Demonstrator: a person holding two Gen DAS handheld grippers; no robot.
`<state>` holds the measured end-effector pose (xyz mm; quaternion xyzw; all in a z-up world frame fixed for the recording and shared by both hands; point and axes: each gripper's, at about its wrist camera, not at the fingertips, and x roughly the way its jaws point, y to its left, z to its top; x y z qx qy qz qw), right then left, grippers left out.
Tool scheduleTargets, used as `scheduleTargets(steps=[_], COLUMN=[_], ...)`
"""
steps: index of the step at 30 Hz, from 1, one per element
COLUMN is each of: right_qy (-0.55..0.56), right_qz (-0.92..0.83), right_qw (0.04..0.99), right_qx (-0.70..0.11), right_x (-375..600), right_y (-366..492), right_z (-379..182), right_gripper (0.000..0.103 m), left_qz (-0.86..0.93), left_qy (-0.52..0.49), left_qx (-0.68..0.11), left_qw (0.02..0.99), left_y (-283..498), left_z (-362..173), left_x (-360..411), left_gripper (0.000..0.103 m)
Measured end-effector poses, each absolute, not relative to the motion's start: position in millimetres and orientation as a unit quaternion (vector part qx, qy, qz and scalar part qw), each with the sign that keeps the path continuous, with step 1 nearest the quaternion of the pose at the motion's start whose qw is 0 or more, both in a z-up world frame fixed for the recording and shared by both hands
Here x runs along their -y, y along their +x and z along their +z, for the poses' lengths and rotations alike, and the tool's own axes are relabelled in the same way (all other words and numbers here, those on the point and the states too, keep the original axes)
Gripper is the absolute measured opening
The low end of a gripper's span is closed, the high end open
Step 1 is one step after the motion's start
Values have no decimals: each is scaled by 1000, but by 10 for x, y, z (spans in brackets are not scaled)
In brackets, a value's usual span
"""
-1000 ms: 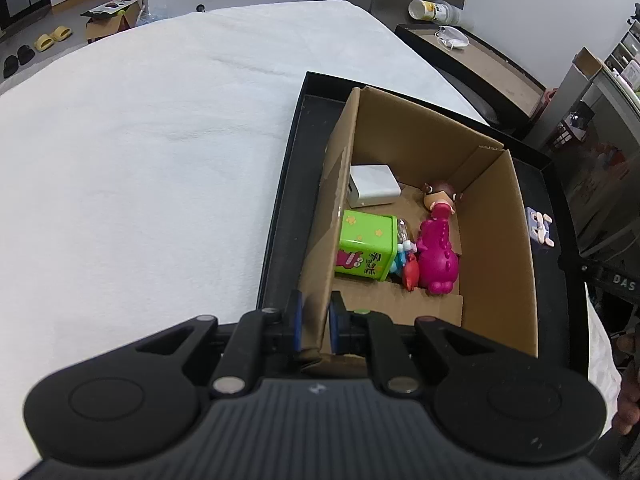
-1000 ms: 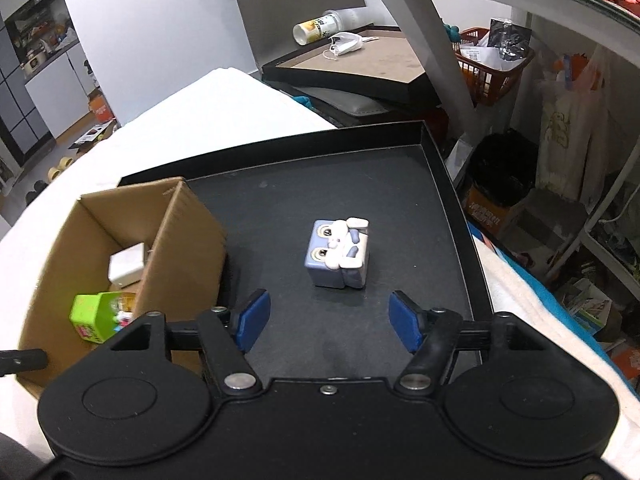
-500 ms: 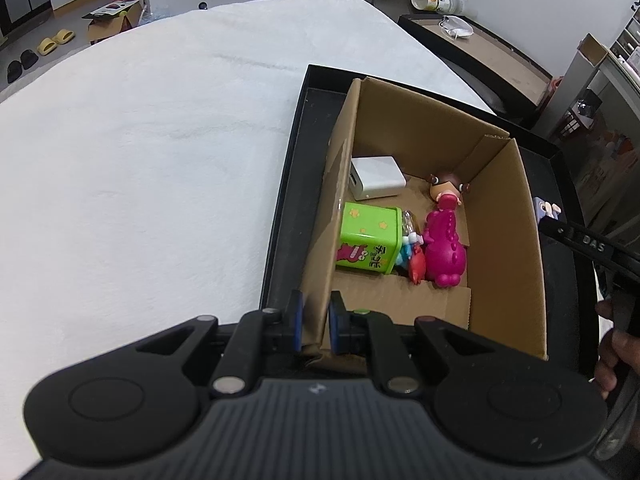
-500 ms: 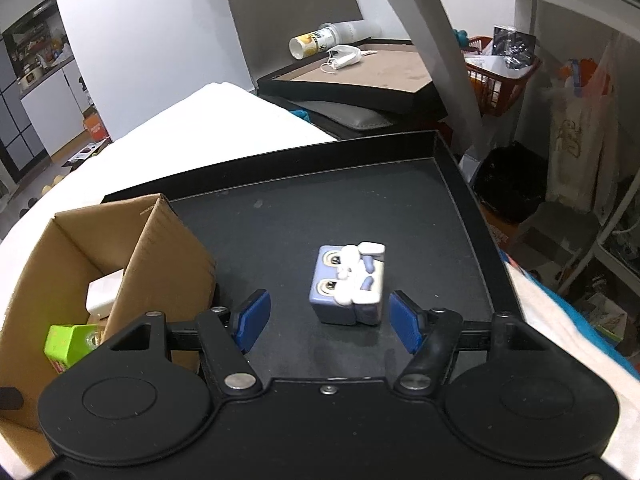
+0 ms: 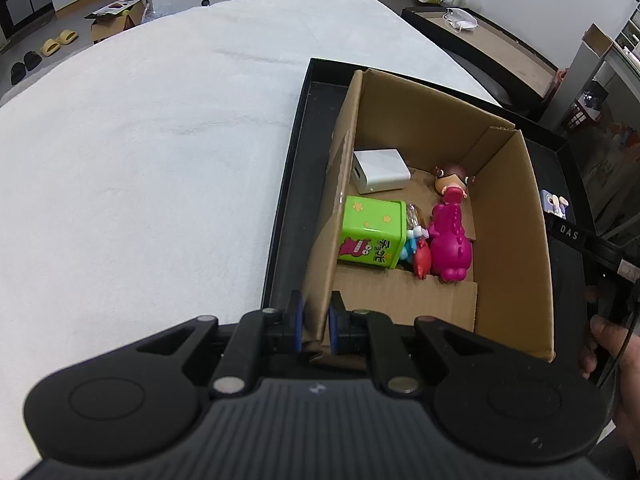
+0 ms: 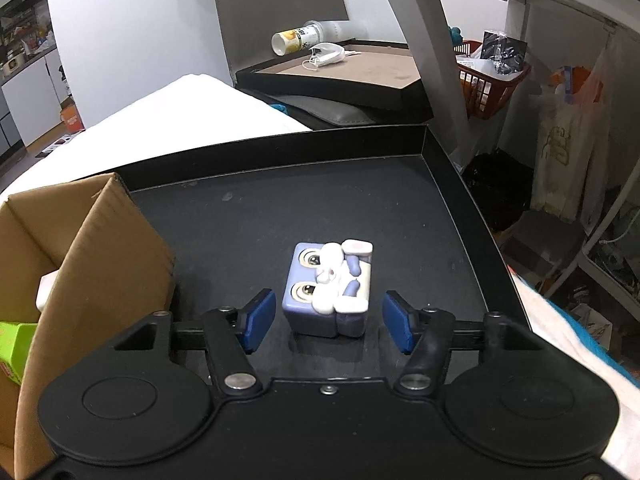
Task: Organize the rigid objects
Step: 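Move the right tool to the white-lavender cube figure and grasp it, then carry the cube figure into the box and open the right tool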
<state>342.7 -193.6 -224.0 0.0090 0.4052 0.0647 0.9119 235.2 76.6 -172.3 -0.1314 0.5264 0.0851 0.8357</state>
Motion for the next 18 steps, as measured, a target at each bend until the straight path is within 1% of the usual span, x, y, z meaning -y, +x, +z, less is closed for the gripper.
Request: scheduleTargets(steps=[2, 3, 9, 18], right_qy=[12, 13, 13, 11], right_qz=[64, 68, 76, 84], right_qw=[912, 912, 907, 905], right_qx=[-404, -405, -413, -418], right_x=[1947, 1952, 1969, 2012], right_y=[3441, 3445, 3400, 3250], right_z=[-2239, -2243, -2202, -1984], right_gripper=[53, 46, 45, 44], left_qz=[85, 85, 84, 81], left_qy=[-132, -132, -133, -138], left_qx=[-527, -527, -527, -523], left_qw=[835, 835, 835, 837], left_y=[2354, 2353, 2348, 2322], left_z=[-1725, -1728, -1729, -1728], left_x=[-768, -772, -772, -791], left_gripper=[11, 11, 11, 12])
